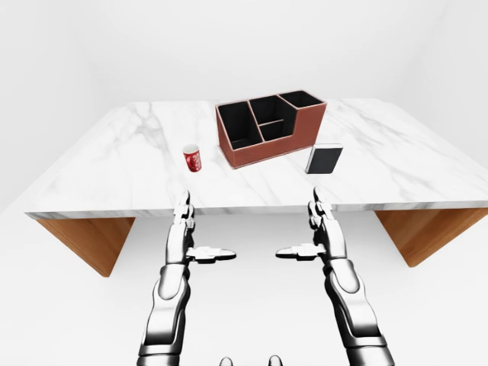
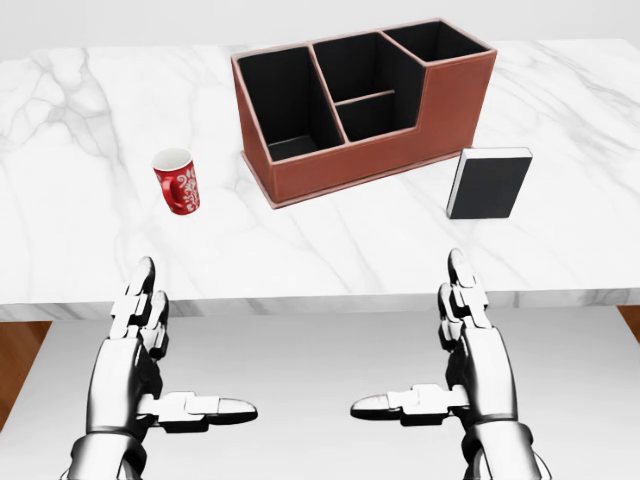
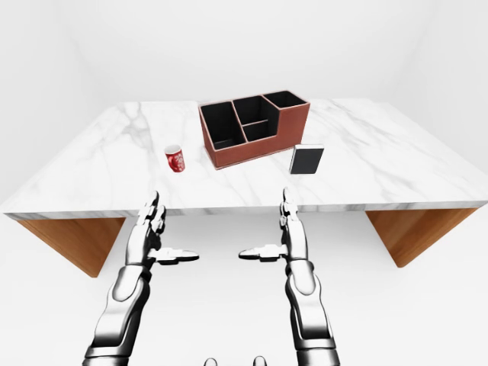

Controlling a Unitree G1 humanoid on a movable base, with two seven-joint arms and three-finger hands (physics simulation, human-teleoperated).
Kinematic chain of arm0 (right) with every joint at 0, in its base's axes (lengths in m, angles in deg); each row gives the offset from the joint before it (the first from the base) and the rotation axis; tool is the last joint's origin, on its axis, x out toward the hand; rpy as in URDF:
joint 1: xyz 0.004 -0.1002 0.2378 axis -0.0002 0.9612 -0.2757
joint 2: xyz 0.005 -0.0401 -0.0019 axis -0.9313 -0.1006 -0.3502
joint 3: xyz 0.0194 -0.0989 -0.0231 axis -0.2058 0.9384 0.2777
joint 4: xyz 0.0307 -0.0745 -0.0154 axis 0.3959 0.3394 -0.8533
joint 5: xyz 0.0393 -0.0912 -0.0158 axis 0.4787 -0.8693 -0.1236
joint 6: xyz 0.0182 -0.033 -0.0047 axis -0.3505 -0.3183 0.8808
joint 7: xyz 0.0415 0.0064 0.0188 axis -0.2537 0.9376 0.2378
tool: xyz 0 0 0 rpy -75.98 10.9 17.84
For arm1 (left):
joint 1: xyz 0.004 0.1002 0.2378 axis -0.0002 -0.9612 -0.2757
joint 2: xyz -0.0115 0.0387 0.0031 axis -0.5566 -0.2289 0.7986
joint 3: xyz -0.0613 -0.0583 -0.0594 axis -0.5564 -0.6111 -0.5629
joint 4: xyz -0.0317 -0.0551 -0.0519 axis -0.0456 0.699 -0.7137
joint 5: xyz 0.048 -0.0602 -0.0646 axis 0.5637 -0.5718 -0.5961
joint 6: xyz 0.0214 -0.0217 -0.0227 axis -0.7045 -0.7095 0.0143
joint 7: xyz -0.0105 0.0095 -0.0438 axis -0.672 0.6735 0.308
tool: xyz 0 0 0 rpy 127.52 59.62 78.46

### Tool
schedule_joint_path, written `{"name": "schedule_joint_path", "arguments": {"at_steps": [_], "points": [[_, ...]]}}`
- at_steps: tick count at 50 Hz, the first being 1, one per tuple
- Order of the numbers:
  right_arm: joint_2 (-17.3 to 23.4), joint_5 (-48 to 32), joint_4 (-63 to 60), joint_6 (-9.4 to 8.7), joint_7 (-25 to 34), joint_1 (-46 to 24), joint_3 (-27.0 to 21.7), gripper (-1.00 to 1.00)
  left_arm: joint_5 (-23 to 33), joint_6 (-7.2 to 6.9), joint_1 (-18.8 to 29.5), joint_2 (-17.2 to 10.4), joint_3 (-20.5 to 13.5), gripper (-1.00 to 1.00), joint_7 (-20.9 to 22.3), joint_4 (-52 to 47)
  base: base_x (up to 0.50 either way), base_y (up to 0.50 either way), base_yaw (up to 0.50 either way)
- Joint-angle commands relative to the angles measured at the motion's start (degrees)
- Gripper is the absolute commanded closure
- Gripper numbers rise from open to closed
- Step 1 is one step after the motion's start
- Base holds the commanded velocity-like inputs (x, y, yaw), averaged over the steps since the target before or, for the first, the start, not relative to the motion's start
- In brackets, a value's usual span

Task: Pick up the book and place it in the left compartment of the caddy.

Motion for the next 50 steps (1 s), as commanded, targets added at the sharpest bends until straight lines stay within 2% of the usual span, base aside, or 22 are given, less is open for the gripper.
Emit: {"name": "schedule_joint_path", "arguments": {"at_steps": [1,7,8,13,14,15,16,17,19,22,23,29,33,36,37,38,39,42,43,47,50], "points": [[0.63,-0.2,-0.57,-0.53,1.63,0.01,-0.88,-1.0,-0.61,0.26,0.22,-0.76,-1.45,-1.0,1.43,0.78,0.0,0.0,0.0],[0.8,-0.84,-0.94,-0.17,2.13,0.2,-1.06,-1.0,-0.48,0.06,0.32,-0.75,-1.4,-1.0,1.87,0.93,0.0,0.0,0.0],[0.83,-1.13,-0.05,0.8,2.02,-0.02,-1.17,-1.0,-0.41,0.03,0.32,-0.75,-1.4,-1.0,1.88,0.85,0.0,0.0,0.0],[0.82,-1.22,0.36,1.35,2.29,-0.3,-1.18,-1.0,-0.12,-0.02,0.28,-0.74,-1.41,-1.0,1.84,0.5,0.0,0.0,0.0],[1.22,-2.4,0.99,2.97,2.64,-0.17,-0.81,-1.0,-0.06,0.13,0.33,-0.73,-1.4,-1.0,1.83,0.7,0.0,0.0,0.0],[1.35,-3.54,1.49,3.6,2.48,-0.15,-0.66,-1.0,-0.02,0.29,0.39,-0.73,-1.4,-1.0,1.83,0.9,0.0,0.0,0.0],[1.15,-3.79,2.35,3.01,1.86,-0.4,-1.01,-1.0,0.02,0.51,0.52,-0.73,-1.44,-1.0,1.77,1.29,0.0,0.27,0.0],[1.15,-3.68,2.81,4.28,2.05,-0.39,-1.1,-1.0,0.06,0.61,0.63,-0.75,-1.47,-1.0,1.73,1.52,0.0,0.5,0.0],[1.13,-3.87,2.8,4.7,2.09,-0.23,-1.18,-1.0,0.12,0.59,0.67,-0.81,-1.47,-1.0,1.77,1.46,0.0,0.5,0.0],[0.93,-1.85,1.62,2.64,2.3,-0.66,-1.84,-1.0,0.18,0.5,0.61,-0.82,-1.49,-1.0,1.77,1.22,0.0,0.38,0.0],[1.18,-2.98,1.36,2.94,1.85,-0.49,-1.61,-1.0,0.19,0.51,0.59,-0.82,-1.5,-1.0,1.78,1.17,0.0,0.0,0.0],[1.12,-2.97,-0.82,1.6,2.01,0.35,-1.68,-1.0,0.25,0.63,0.5,-0.79,-1.45,-1.0,1.83,1.44,0.0,0.0,0.0],[1.06,-3.29,-1.88,0.63,2.13,0.54,-1.49,-1.0,0.44,0.19,-0.02,-0.67,-1.1,-1.0,2.0,0.26,0.0,0.0,0.0],[0.98,-3.48,-3.37,-0.69,2.54,0.83,-1.11,-1.0,0.52,-0.09,-0.11,-0.69,-1.04,-1.0,2.16,-0.37,0.0,0.0,0.0],[1.07,-4.27,-4.81,-1.81,2.83,1.27,-0.57,-1.0,0.58,-0.18,-0.06,-0.74,-1.08,-1.0,2.2,-0.52,0.0,0.0,0.0],[1.02,-4.36,-4.91,-1.88,2.9,1.3,-0.58,-1.0,0.52,-0.43,0.2,-0.85,-1.28,-1.0,2.23,-0.63,0.0,0.0,0.0],[0.89,-4.34,-6.76,-3.25,3.29,1.68,-0.32,-1.0,0.62,-0.99,0.41,-1.14,-1.51,-1.0,2.36,-1.48,0.0,0.0,0.0],[0.96,-5.34,-9.31,-4.85,3.67,1.77,0.19,-1.0,1.47,-1.9,0.76,-1.76,-1.71,-1.0,3.03,-3.57,0.0,0.0,0.0],[1.01,-5.8,-9.94,-4.85,4.0,1.83,0.44,-1.0,2.03,-2.23,0.74,-2.02,-1.6,-1.0,3.67,-4.34,0.0,0.0,0.0],[1.24,-6.22,-15.27,-4.85,6.12,1.46,0.63,-1.0,2.46,-5.16,0.87,-2.5,-2.28,-1.0,6.41,-9.67,0.0,0.0,0.0],[1.3,-5.88,-17.9,-4.85,7.85,0.74,0.52,-1.0,2.2,-5.16,1.9,-2.94,-3.28,-1.0,7.56,-12.26,0.0,0.0,0.0]]}}
